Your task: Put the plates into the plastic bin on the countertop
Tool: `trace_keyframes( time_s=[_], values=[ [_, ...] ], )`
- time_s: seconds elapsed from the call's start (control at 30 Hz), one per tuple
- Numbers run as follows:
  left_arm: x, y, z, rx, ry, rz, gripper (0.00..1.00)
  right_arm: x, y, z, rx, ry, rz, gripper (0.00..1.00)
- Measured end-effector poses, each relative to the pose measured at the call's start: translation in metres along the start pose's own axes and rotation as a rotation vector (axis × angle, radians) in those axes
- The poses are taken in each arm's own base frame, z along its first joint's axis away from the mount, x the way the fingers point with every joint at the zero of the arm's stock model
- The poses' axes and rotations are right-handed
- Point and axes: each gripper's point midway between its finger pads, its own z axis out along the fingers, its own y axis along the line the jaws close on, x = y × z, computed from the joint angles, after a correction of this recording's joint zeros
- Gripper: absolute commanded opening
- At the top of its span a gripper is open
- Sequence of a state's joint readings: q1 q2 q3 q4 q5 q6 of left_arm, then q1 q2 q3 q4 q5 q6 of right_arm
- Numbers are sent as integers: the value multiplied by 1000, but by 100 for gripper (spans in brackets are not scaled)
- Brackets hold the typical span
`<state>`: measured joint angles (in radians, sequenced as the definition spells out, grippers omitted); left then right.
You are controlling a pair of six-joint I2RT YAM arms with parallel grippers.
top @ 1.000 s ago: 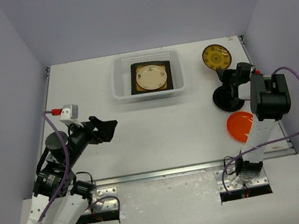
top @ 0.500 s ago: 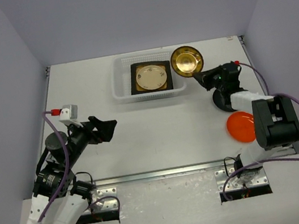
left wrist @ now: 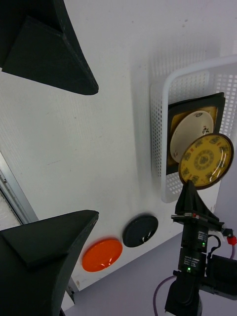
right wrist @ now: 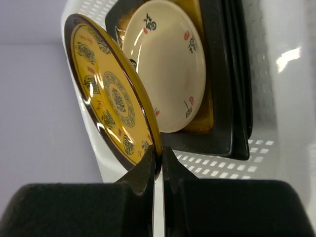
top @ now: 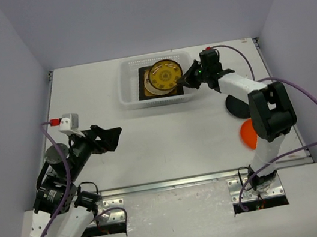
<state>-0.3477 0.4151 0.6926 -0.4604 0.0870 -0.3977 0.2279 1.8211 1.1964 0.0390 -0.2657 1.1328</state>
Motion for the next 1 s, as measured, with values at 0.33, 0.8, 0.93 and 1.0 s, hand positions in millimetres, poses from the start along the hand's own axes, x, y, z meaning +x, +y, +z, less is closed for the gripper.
trace_keyframes(
  time_s=[0.33,0.8,0.93,1.0],
  values=[
    [-4,-1,-4,6,-23,2,100,17,-16,35,100,83,-47,10],
    [-5,-2,-6,7,-30,3,100,-20,36,43,28,36,-117,71],
    [-5,-2,-6,7,-31,3,100,-22,36,35,49,43,-184,94],
    [-5,-2,-6,7,-31,3,100,-21,34,30,63,49,-220,99]
  ],
)
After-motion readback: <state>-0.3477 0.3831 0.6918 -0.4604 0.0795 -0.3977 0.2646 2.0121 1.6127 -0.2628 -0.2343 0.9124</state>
